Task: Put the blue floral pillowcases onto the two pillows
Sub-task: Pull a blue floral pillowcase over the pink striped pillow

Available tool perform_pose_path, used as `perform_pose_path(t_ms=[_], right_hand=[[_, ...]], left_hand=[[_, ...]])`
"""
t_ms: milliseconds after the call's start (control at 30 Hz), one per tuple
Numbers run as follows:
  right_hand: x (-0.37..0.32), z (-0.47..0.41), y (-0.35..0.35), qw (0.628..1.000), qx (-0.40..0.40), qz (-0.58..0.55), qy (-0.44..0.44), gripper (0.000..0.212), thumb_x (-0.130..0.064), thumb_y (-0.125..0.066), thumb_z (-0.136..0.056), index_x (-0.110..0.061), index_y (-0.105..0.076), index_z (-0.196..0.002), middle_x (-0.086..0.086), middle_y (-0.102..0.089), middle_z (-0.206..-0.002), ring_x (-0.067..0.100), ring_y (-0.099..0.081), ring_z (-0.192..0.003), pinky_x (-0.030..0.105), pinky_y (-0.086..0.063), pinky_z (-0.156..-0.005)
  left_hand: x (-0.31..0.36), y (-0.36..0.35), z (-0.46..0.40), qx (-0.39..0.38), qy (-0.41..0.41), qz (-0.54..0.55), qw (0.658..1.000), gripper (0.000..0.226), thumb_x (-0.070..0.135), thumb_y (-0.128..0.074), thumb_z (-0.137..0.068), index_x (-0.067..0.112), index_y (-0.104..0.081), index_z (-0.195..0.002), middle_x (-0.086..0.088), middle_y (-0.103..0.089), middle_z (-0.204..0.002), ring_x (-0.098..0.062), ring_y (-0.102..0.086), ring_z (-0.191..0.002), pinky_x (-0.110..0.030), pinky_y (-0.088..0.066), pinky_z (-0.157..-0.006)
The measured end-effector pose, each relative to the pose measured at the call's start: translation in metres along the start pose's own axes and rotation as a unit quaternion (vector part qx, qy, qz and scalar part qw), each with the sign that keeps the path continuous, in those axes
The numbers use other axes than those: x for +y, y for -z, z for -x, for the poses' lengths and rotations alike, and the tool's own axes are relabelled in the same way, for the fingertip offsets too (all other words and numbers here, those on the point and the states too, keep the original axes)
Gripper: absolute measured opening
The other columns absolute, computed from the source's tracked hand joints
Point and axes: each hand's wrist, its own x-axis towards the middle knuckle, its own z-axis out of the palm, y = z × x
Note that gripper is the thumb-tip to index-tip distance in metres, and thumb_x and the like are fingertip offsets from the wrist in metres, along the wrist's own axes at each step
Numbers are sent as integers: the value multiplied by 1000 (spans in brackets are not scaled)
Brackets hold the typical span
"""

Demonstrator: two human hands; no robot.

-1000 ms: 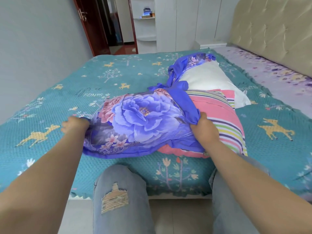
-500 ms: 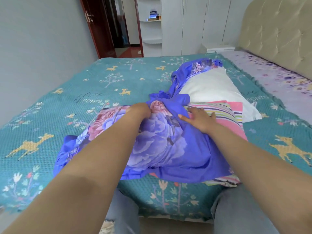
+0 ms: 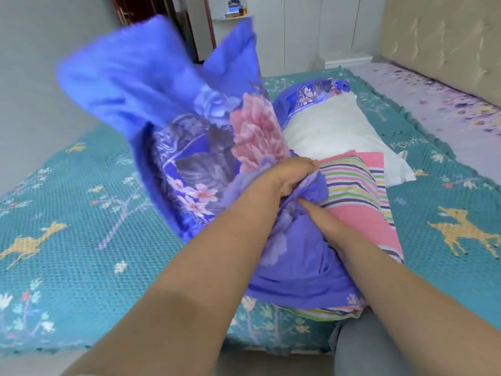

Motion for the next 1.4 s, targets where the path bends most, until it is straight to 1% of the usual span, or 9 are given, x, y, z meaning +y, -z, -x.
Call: perform_pose_path(t_ms=[133,233,433,633,767,1033,1133,1233,1400], right_hand=[[-10,0,27,987,-47,-115,99,29,-29,-46,-89,-11,-61,-106,10,-70,-101,23,-63,-90,30,-51,-76],[-40,-10,5,994,34,-22,106,30,-34,-38,-98,-11,-57,-92,11,-65,-88,19,-63,-76,24,-52,-65],[-88,-40,-64,897,103,412,125,63,-59,-43,-91,0,-65,-99,24,-62,-109,30,-59,-103,28,-39,-78],[-108,-59,-119,852,36,515,83,75,-60,-50,-87,-7,-42,-139,11,-37,-149,26,-41,-132,29,-36,-99],[-99,-60,-114,746,95,652,93,84,-76,-39,-80,-14,-45,-137,14,-39,-146,31,-38,-133,38,-29,-107],[-93,-41,-115,678,34,718,153,46,-56,-41,-90,-22,-58,-116,12,-59,-125,30,-55,-111,35,-43,-92],[-94,-29,-117,669,5,725,163,33,-54,-35,-91,-28,-55,-94,10,-62,-119,28,-57,-105,35,-43,-88],[-94,-16,-118,687,4,704,182,50,-55,-28,-95,-19,-62,-102,15,-60,-122,29,-55,-109,34,-42,-90],[-89,0,-118,737,-24,648,190,55,-51,-27,-99,-9,-63,-101,16,-61,-111,27,-55,-101,34,-41,-92]], left_hand=[[-2,10,-6,34,68,-131,989,34,19,-36,-101,0,-63,-99,-25,-63,-92,-26,-59,-71,-34,-49,-67],[-22,32,11,115,44,-399,909,39,19,-36,-100,-1,-49,-131,-22,-51,-134,-34,-50,-122,-38,-38,-99],[-44,60,56,206,31,-430,879,47,32,-41,-97,0,-47,-130,-21,-60,-120,-34,-57,-112,-38,-44,-86],[-36,32,93,134,-19,-434,890,27,24,-39,-96,9,-59,-108,-15,-61,-116,-31,-58,-105,-35,-40,-78],[-35,44,112,103,-57,-409,905,22,24,-41,-98,10,-55,-88,-16,-60,-103,-29,-56,-92,-31,-32,-68],[-37,72,131,61,-30,-452,889,23,31,-48,-95,17,-47,-78,-15,-60,-102,-30,-57,-92,-29,-32,-67],[-26,91,130,170,-43,-443,879,27,35,-50,-93,9,-59,-93,-15,-60,-109,-30,-57,-102,-32,-39,-73],[-17,133,125,377,-15,-492,785,51,50,-47,-91,10,-55,-121,-12,-51,-126,-31,-45,-119,-40,-40,-94],[-18,166,120,289,172,-515,788,44,44,-55,-89,16,-56,-122,-5,-57,-128,-27,-53,-119,-33,-41,-88]])
